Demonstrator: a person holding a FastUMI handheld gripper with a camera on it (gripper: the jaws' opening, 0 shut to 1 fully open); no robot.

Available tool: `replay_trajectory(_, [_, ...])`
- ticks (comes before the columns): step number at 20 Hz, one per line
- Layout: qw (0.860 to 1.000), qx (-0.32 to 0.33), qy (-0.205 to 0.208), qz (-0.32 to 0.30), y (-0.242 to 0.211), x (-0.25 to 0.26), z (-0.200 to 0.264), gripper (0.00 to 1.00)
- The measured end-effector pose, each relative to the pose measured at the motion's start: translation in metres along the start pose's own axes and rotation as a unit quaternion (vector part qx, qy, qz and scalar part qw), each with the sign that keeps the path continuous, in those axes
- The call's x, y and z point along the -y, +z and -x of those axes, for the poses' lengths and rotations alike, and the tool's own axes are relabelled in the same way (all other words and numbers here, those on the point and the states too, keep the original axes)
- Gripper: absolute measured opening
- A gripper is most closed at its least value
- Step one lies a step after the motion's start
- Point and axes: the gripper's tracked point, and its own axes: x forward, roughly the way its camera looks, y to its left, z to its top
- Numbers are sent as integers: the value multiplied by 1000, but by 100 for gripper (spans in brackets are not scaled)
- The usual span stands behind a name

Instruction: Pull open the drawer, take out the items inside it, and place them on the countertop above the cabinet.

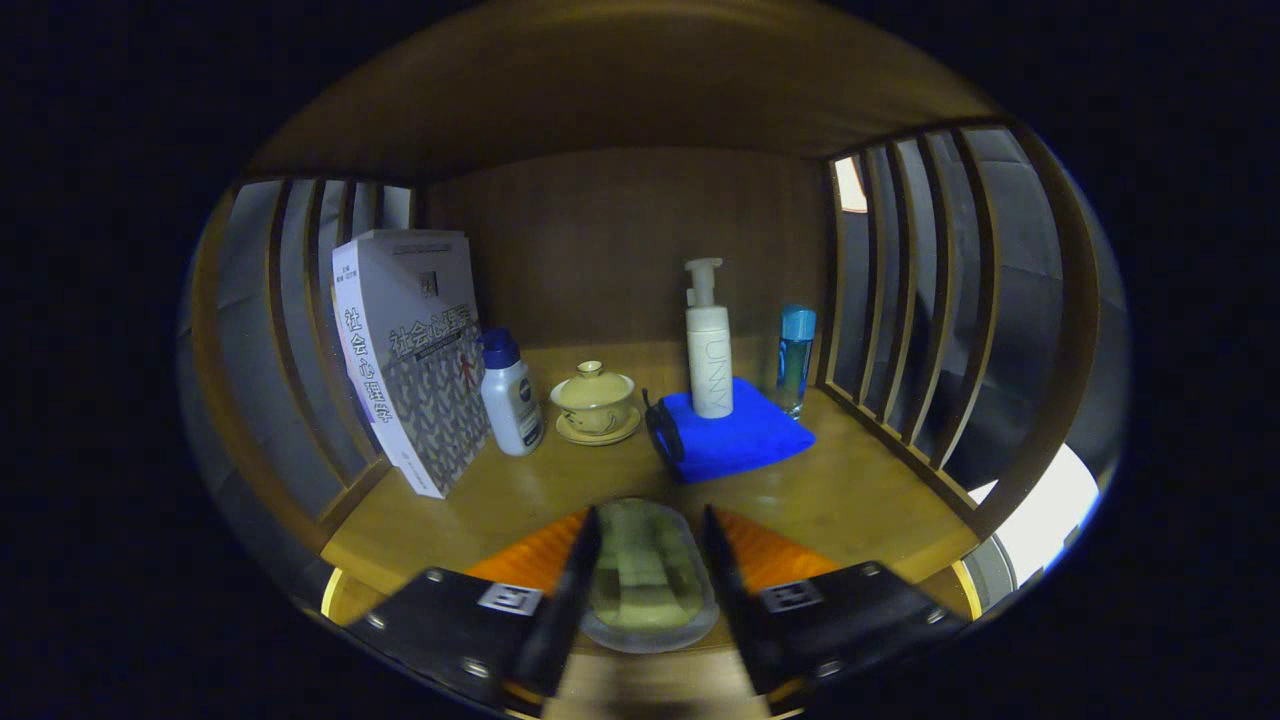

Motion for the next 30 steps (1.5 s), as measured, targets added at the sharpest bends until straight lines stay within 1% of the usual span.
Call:
replay_trajectory(2, [1000, 24, -9, -1, 6, 6, 11, 97])
replay_trajectory(8, [995, 96, -6, -8, 30, 7, 71, 97])
replay_trajectory(13, [990, 139, -3, 18, 26, -6, 129, 96])
replay_trajectory(15, [988, 149, 9, 27, 16, -16, 149, 96])
replay_trajectory(18, [985, 168, 29, 20, 1, -32, 179, 97])
replay_trajectory(21, [983, 177, 30, 22, -19, -36, 202, 97])
replay_trajectory(26, [981, 189, 19, 36, -58, -35, 228, 97])
replay_trajectory(30, [983, 166, 24, 68, -101, -42, 234, 97])
